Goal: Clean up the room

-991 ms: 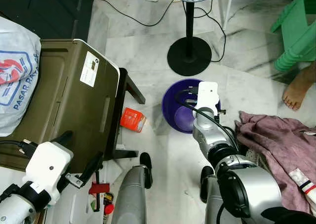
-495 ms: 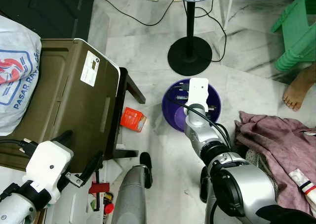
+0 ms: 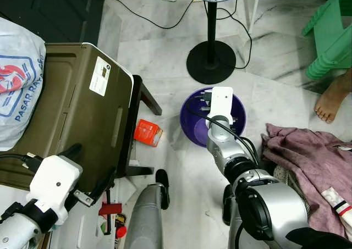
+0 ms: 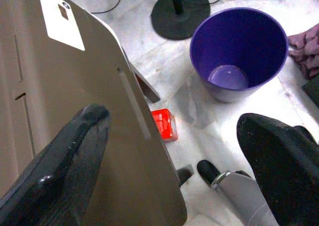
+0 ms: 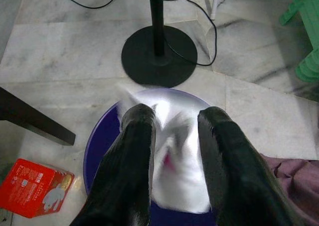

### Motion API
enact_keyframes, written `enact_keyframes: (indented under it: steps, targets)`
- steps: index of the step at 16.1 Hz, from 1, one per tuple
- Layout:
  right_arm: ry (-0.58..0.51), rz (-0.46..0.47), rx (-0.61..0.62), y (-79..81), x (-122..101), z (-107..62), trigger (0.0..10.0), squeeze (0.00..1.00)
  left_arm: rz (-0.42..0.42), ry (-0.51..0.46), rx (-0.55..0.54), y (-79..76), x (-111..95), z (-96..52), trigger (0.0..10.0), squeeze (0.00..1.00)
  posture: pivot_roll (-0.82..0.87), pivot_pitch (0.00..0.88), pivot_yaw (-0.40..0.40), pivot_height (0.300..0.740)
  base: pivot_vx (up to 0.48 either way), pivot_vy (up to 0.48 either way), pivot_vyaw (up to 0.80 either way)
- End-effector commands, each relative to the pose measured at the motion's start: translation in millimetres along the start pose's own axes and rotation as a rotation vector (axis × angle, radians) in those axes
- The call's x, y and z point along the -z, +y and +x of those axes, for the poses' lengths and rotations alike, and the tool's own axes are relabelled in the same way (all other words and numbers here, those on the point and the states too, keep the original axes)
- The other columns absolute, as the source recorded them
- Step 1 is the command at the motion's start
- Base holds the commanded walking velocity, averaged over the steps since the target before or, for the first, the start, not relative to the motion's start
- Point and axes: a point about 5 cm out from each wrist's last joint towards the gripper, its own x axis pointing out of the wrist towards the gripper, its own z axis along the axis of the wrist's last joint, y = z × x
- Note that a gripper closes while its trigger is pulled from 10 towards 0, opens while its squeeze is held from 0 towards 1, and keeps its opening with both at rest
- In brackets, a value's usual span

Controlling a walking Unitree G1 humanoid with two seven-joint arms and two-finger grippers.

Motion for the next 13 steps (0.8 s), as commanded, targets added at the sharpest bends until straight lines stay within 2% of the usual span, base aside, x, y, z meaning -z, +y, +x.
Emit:
enact_keyframes:
  steps: [1,8,10,11,12,13]
  targets:
    - [0.037,-0.004,-0.026,8.2,9.1,-5.1,10.0,1.00,-0.007,0.038,-0.010,0.6,7.4,-1.2,10.0,0.00,0.33,0.455,0.196,0.740,0.000,0.000,0.00]
    - [0.026,-0.004,-0.031,5.6,7.2,-3.6,10.0,1.00,-0.013,0.008,-0.018,0.4,6.7,9.1,10.0,0.00,0.31,0.426,0.182,0.740,0.000,0.000,0.00]
    - [0.007,-0.003,-0.039,0.9,9.5,-4.4,10.0,1.00,-0.029,-0.031,-0.021,-1.4,5.0,22.7,10.0,0.00,0.26,0.394,0.163,0.740,0.000,0.000,0.00]
    - [0.004,-0.013,-0.045,-4.9,17.6,-7.7,10.0,1.00,-0.048,-0.071,-0.014,-6.1,2.2,35.1,10.0,0.00,0.22,0.366,0.143,0.740,0.000,0.000,0.00]
    - [0.004,-0.018,-0.047,-6.7,19.4,-8.2,10.0,1.00,-0.052,-0.080,-0.012,-7.2,1.7,39.3,10.0,0.00,0.21,0.360,0.140,0.740,0.000,0.000,0.00]
    - [-0.007,-0.024,-0.049,-14.1,25.1,-11.9,10.0,1.00,-0.065,-0.118,-0.016,-9.7,-2.2,51.2,10.0,0.00,0.17,0.324,0.121,0.740,0.000,0.000,0.00]
